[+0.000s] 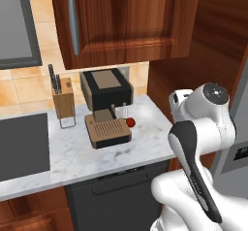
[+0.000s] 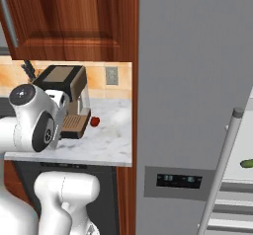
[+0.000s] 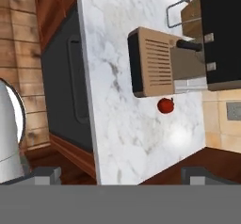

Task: Place the liquor on the top shelf of the fridge to keep it out of children's reach, and place the cucumber and bell pepper on lower shelves for easy access.

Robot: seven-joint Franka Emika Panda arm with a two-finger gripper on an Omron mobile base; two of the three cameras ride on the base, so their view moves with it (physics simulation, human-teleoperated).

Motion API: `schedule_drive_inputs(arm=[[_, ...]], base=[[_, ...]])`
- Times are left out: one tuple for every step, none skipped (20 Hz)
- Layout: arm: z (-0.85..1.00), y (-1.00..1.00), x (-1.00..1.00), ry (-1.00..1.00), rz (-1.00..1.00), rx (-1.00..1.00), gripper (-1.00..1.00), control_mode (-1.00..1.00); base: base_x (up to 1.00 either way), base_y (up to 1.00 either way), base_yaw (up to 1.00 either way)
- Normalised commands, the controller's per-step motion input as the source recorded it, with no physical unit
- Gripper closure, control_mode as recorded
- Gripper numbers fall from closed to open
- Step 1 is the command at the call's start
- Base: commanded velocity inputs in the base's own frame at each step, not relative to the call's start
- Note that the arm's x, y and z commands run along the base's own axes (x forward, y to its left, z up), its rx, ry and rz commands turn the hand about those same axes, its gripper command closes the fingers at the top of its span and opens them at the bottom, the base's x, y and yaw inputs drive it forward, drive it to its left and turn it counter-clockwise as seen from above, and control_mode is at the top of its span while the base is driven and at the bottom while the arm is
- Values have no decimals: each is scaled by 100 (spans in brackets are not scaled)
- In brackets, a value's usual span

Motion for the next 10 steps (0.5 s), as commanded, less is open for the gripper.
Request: schedule_drive_inputs(arm=[[-23,0,44,2,0,18,-100,-100],[-21,0,53,4,0,21,-100,-100],[-16,-1,62,6,0,27,-100,-100],[-16,-5,66,8,0,28,-100,-100],[-14,-10,64,9,0,29,-100,-100],[-14,-6,59,8,0,27,-100,-100],[-14,-7,57,8,0,25,-100,-100],[-13,-1,56,7,0,23,-100,-100],[-14,0,51,6,0,17,-100,-100],[-17,0,44,3,0,8,-100,-100]], base=[[0,0,0],[0,0,0],[0,0,0],[0,0,0],[0,0,0],[0,0,0],[0,0,0],[0,0,0],[0,0,0],[0,0,0]])
